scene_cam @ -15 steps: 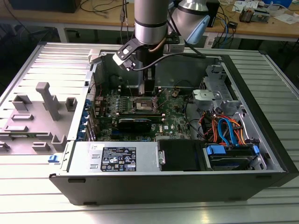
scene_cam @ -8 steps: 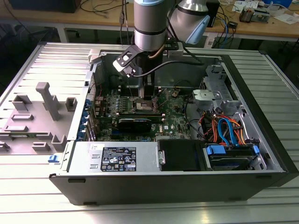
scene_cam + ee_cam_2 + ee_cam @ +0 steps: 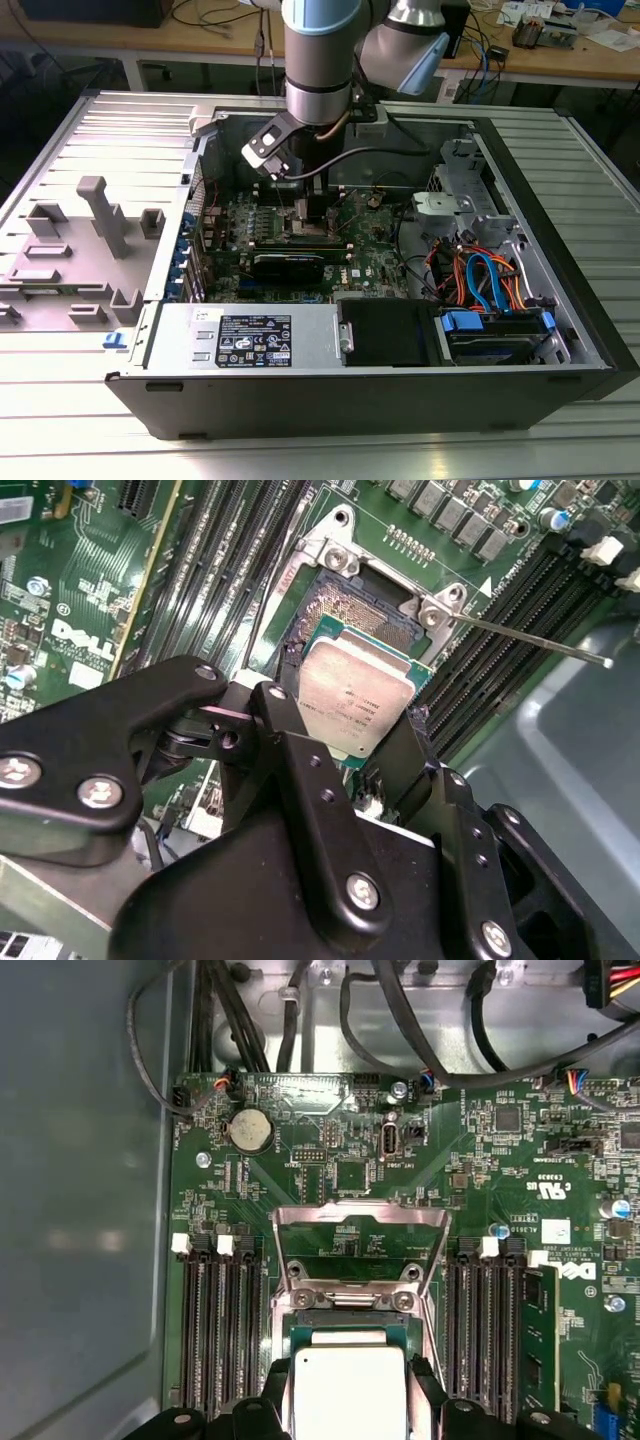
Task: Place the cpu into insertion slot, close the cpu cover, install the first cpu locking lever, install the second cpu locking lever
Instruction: 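Place the cpu into insertion slot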
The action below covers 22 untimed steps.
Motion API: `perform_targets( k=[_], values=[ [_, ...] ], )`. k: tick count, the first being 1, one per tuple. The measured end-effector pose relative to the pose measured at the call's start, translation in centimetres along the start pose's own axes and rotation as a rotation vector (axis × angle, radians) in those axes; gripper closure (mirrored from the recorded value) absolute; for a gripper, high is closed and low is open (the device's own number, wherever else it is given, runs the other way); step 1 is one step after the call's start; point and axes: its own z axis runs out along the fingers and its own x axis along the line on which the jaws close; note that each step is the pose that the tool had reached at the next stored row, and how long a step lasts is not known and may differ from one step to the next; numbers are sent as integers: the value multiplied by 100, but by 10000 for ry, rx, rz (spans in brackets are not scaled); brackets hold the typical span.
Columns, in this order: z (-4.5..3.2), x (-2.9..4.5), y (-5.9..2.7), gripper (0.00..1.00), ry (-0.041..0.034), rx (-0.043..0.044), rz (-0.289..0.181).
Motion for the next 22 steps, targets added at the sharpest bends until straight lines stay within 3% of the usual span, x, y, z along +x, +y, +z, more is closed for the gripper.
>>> perform_targets(
  k=[5, 9, 11, 22],
  values=[
    [100, -2, -12, 45, -5, 0, 6],
    [128, -3, -26, 45, -6, 0, 13],
    [218, -5, -35, 45, -19, 1, 46],
    [221, -5, -35, 45, -22, -3, 190]
  ],
)
